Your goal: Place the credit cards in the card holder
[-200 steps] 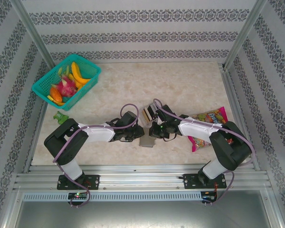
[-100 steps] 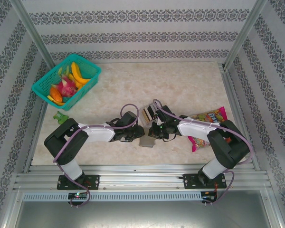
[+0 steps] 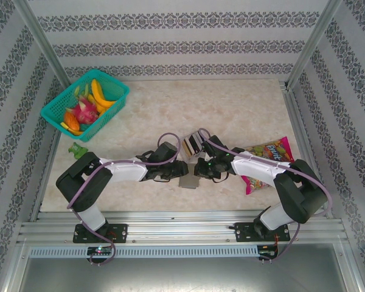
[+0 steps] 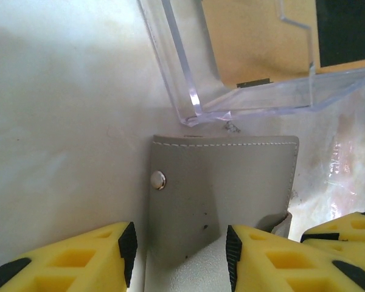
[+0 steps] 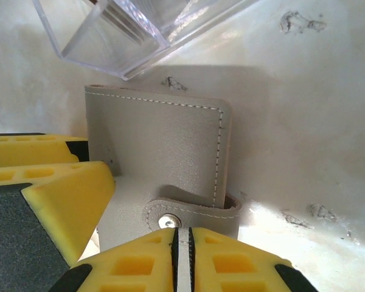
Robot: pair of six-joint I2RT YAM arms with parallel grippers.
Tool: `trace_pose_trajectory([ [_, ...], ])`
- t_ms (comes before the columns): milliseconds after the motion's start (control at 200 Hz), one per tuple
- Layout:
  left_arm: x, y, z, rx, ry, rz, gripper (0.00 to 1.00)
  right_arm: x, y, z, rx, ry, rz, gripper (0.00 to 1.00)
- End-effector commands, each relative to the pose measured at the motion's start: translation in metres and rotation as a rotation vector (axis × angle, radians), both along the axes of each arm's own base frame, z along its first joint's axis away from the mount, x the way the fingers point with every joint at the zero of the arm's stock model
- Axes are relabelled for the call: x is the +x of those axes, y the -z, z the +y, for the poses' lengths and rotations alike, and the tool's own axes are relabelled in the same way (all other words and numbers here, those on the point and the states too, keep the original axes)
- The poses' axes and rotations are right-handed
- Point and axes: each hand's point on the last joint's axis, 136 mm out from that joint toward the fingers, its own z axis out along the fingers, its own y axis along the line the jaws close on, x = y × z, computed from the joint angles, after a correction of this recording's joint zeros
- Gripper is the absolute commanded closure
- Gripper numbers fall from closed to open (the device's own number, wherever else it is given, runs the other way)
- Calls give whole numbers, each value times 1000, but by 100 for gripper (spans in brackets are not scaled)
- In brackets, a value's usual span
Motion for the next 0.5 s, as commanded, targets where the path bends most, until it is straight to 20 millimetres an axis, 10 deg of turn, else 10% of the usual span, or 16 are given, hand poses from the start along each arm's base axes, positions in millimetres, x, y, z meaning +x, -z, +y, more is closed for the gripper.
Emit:
trace_pose_trajectory([
  [0, -28, 19, 14, 103, 80, 89, 56, -3, -1, 1, 5, -17, -8, 85],
  [495, -37, 31, 12, 132, 152, 141, 66, 3, 14, 19, 20, -12, 34, 89],
])
